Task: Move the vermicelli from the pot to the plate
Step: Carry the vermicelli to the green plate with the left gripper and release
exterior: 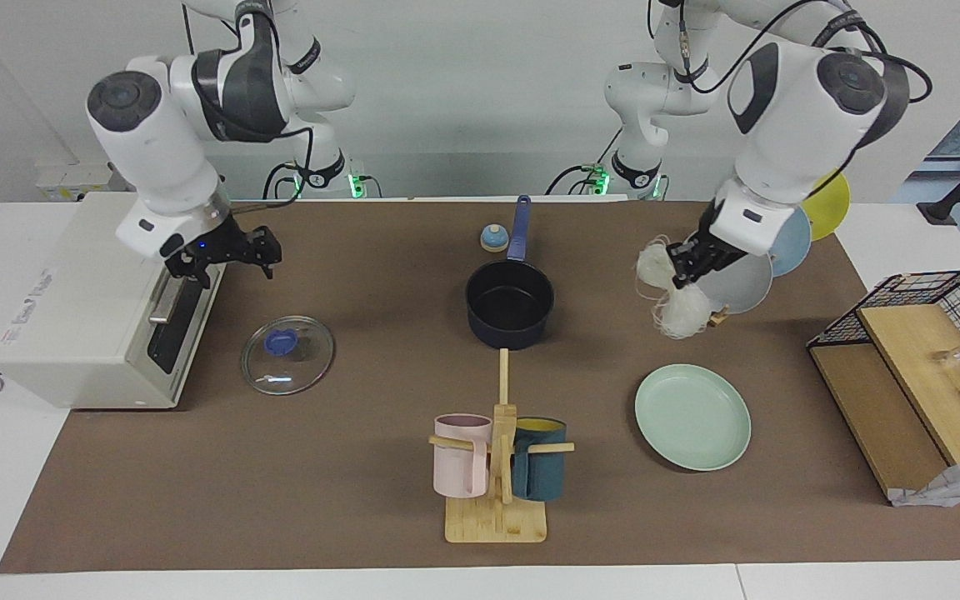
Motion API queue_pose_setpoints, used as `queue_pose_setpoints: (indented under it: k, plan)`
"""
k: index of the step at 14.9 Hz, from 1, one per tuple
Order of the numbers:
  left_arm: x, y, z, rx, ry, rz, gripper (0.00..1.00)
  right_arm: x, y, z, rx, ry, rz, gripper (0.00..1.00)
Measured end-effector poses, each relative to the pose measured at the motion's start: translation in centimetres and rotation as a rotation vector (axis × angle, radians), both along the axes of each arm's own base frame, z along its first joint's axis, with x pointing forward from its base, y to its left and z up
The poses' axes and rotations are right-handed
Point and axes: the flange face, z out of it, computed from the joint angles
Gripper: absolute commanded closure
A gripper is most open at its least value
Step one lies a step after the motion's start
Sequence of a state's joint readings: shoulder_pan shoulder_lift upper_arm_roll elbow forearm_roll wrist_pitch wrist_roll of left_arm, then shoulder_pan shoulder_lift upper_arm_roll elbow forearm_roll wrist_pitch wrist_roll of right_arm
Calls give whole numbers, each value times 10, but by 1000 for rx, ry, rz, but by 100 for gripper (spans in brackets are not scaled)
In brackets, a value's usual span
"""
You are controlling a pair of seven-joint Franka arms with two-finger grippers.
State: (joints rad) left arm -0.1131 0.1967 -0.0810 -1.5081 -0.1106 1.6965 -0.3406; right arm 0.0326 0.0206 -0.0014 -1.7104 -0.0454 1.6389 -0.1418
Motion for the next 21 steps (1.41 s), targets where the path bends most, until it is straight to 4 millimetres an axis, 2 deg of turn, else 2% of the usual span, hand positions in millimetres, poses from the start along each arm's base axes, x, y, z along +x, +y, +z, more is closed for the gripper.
queue_pose_setpoints:
  k: [2, 5, 7, 10, 13, 15, 18, 19, 20, 21]
  plan:
    - [22, 25, -25, -7, -25, 7, 100, -17, -1, 22, -3, 12, -22, 0]
    - [49, 29, -63, -16, -93, -70, 100, -27, -3, 26, -6, 48, -42, 0]
    - [58, 33, -92, -14, -112, -156, 100, -27, -6, 24, -6, 51, -48, 0]
    - [64, 43, -128, 7, -108, -234, 100, -27, -10, 27, -5, 43, -55, 0]
    - [62, 43, -161, 17, -122, -258, 100, -26, -15, 29, -5, 37, -65, 0]
    - [60, 41, -174, 19, -137, -260, 100, -23, -19, 27, -5, 41, -72, 0]
    - [58, 41, -182, 20, -138, -261, 100, -15, -23, 28, -5, 38, -81, 0]
    - [57, 41, -185, 20, -133, -261, 75, -13, -24, 28, -5, 39, -82, 0]
    - [56, 41, -187, 20, -131, -262, 1, -13, -25, 27, -5, 42, -85, 0]
    - [56, 41, -188, 20, -132, -262, 0, -14, -27, 28, -5, 46, -87, 0]
